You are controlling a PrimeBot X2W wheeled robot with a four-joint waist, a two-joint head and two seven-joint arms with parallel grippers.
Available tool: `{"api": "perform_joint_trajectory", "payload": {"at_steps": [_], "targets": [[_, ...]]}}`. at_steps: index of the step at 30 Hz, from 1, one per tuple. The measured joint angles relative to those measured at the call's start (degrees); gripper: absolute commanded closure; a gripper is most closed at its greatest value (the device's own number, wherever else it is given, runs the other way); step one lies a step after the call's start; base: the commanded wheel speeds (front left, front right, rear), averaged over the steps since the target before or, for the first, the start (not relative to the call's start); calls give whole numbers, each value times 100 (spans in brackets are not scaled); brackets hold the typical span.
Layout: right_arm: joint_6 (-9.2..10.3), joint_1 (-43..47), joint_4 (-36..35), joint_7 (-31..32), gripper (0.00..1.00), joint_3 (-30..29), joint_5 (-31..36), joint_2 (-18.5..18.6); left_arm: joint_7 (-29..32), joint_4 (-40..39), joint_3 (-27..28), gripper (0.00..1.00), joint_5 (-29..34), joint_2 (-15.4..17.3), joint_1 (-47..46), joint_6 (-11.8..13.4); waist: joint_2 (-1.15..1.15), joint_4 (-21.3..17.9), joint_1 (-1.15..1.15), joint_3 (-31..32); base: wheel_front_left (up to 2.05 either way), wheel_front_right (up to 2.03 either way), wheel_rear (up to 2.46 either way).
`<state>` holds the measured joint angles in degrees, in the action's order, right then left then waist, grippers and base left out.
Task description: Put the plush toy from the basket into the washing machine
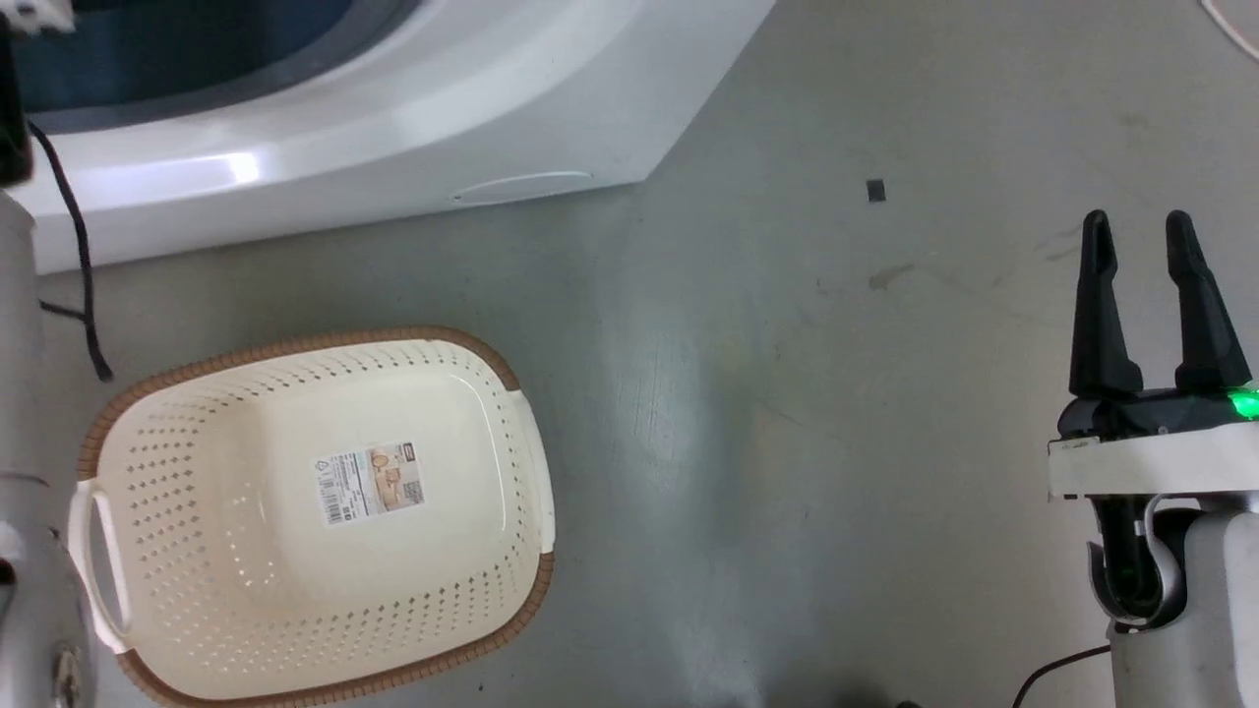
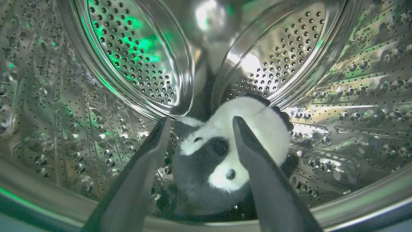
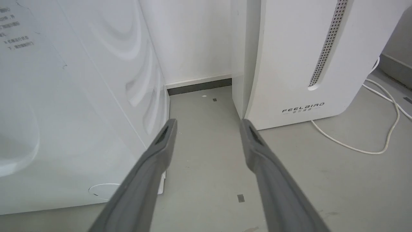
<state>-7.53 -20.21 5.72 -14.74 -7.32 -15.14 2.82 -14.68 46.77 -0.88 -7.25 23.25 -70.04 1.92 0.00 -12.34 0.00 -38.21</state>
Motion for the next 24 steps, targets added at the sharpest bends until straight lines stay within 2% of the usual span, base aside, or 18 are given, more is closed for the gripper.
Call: {"api": "perform_joint_trajectory", "payload": {"at_steps": [5,24], "targets": [[0,53,9,0,0,49,87,1,0,-269,79,0,-1,-148,593,13,0,64,0,296,0,0,0],[0,628,-167,0,0,180,414,0,-1,-2182,387,0,179,-938,3086,-15,0,513,-1,1615,0,0,0]]}}
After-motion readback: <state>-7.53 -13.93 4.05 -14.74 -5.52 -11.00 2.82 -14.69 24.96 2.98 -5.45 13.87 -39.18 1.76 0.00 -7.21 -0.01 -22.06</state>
